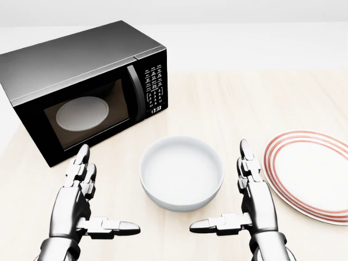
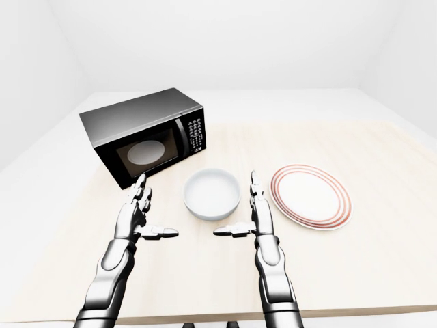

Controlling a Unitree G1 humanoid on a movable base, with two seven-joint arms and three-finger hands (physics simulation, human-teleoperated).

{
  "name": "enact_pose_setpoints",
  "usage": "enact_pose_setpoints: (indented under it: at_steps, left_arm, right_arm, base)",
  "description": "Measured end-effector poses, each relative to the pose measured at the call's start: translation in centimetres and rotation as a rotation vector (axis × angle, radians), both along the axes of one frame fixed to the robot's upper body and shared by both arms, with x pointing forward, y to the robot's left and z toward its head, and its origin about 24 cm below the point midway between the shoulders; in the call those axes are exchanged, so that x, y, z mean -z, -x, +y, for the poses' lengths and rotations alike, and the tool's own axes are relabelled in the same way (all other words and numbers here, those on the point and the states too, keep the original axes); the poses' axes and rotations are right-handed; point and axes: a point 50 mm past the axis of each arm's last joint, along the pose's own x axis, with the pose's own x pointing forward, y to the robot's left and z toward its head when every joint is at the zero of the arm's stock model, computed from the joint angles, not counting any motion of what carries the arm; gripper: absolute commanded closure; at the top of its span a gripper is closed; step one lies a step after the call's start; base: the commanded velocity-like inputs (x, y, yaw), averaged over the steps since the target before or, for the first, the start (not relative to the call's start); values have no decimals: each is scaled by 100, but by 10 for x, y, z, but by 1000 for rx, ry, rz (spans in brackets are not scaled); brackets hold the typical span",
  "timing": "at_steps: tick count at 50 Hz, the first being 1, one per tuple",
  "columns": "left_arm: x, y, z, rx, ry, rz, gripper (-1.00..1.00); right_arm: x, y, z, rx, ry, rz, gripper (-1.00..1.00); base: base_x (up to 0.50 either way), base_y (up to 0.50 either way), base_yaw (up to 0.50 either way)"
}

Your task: Pick up the white bowl and put it on the plate.

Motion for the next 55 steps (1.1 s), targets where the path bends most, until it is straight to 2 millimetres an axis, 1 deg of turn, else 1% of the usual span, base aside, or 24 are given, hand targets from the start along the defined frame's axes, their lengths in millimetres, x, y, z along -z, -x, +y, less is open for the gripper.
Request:
enact_pose_setpoints:
  at_steps: [14, 21, 30, 36, 49, 55]
  left_arm:
    - [-3, 1, 0, 5, 8, -10, -100]
    - [-2, 2, 0, 7, 8, -11, -100]
    - [-2, 1, 0, 8, 8, -10, -100]
    - [-1, 1, 0, 9, 7, -10, -100]
    - [-1, 1, 0, 8, 7, -10, -100]
    - [-1, 1, 1, 7, 8, -10, -100]
  right_arm:
    - [0, 0, 0, 1, 7, 0, -100]
    - [-4, 1, -1, 21, 73, -2, -100]
    - [-16, 5, -3, 63, 303, 3, -100]
    - [-31, 11, 4, 38, 477, -68, -100]
    - [-55, 19, 33, -146, 821, -149, -100]
    - [-67, 19, 41, -228, 958, -154, -100]
  base:
    - [0, 0, 0]
    - [0, 0, 0]
    - [0, 0, 0]
    - [0, 0, 0]
    - [0, 0, 0]
    - [0, 0, 0]
